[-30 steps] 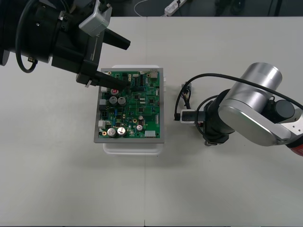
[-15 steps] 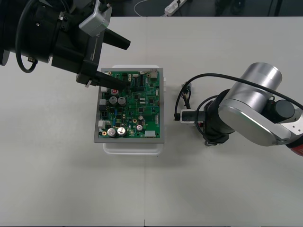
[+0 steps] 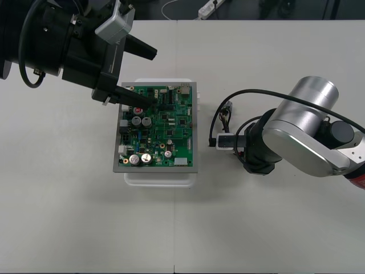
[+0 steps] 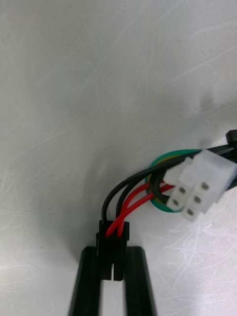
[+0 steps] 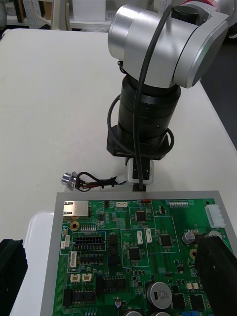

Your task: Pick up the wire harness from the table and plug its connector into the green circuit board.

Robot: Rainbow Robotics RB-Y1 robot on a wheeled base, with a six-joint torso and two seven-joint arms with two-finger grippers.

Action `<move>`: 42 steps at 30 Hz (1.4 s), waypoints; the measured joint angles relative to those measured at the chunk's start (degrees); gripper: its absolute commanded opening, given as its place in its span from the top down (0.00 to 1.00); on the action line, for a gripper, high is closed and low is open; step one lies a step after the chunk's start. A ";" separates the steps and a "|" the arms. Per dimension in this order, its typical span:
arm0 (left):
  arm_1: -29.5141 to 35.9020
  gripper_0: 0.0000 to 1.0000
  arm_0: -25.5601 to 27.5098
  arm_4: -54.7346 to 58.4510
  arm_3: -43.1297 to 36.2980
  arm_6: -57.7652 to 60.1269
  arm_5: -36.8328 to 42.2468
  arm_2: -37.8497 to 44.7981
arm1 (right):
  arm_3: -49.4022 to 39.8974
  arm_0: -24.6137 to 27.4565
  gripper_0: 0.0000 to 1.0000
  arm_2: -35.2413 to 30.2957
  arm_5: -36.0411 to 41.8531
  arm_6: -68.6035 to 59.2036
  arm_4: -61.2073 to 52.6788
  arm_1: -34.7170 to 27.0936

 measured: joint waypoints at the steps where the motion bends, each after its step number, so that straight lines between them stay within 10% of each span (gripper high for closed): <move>1: 0.00 0.00 0.00 0.00 0.00 0.00 0.00 0.00 | 0.00 0.00 1.00 0.00 0.00 0.00 0.01 0.01; 42: 0.00 0.00 0.00 0.00 0.00 0.00 0.00 0.00 | -0.03 -2.36 1.00 -4.98 0.00 0.02 -13.36 -3.63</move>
